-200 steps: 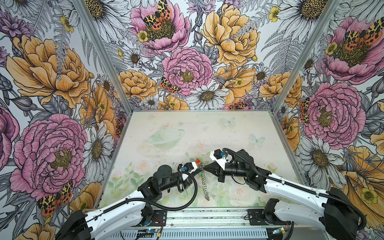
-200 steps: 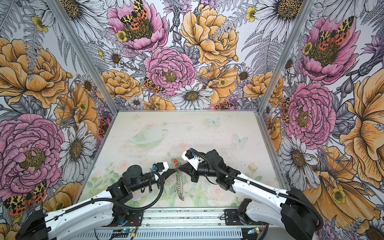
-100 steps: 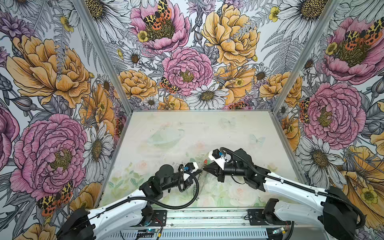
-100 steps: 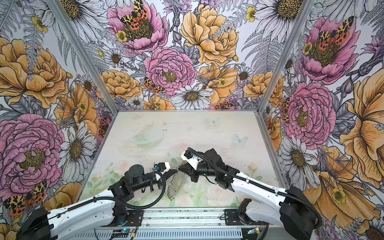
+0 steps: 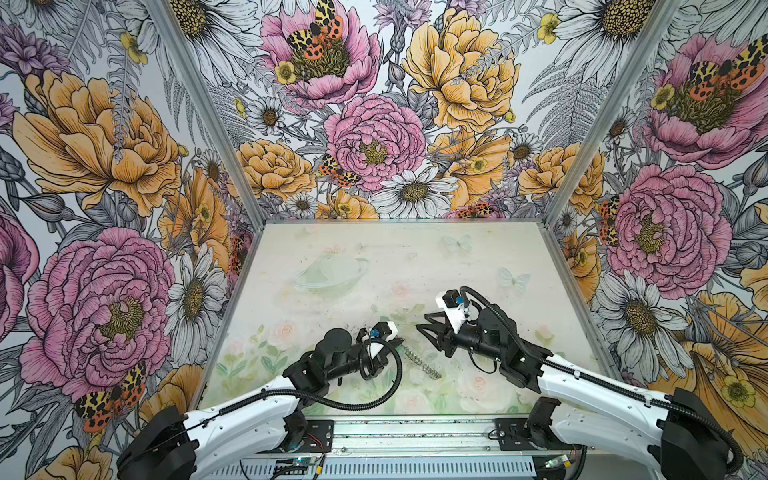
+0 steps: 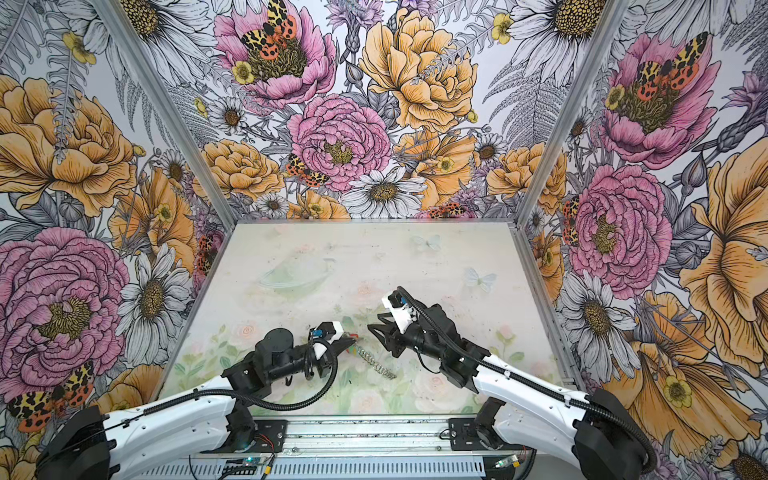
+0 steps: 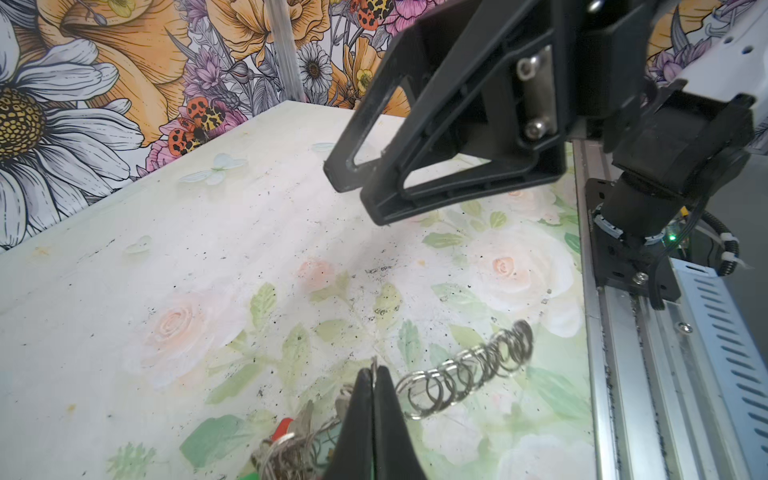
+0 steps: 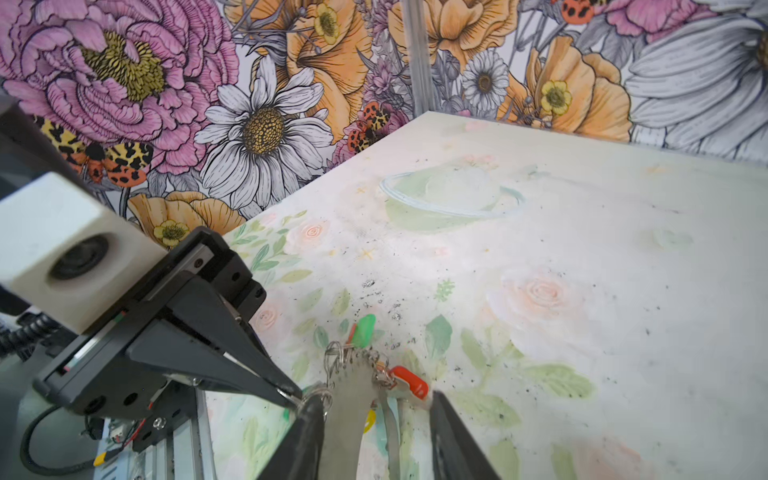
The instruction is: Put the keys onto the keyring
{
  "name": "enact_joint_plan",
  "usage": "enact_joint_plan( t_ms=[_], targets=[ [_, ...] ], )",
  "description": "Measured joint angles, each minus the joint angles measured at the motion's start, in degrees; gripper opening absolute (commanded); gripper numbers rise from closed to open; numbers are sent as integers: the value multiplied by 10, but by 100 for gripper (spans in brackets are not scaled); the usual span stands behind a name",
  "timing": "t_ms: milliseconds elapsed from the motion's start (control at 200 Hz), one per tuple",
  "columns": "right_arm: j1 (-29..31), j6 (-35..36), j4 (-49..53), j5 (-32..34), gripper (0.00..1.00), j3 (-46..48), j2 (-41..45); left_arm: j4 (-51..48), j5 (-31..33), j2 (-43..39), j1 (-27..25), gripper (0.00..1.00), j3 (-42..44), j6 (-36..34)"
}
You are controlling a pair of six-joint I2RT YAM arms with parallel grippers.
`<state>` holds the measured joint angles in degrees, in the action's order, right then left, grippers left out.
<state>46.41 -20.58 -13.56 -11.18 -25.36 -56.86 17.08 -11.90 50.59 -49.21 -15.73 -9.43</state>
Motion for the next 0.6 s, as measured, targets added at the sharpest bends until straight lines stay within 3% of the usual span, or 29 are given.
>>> enact_joint_plan(
  t_ms=[245,601],
  targets=[
    [0,-126,-25,58,43,83,-6,29,30,29,0,0,0,35],
    [-2,-122,-17,49,46,83,-18,-6,97,2,-1,0,0,66]
  ],
)
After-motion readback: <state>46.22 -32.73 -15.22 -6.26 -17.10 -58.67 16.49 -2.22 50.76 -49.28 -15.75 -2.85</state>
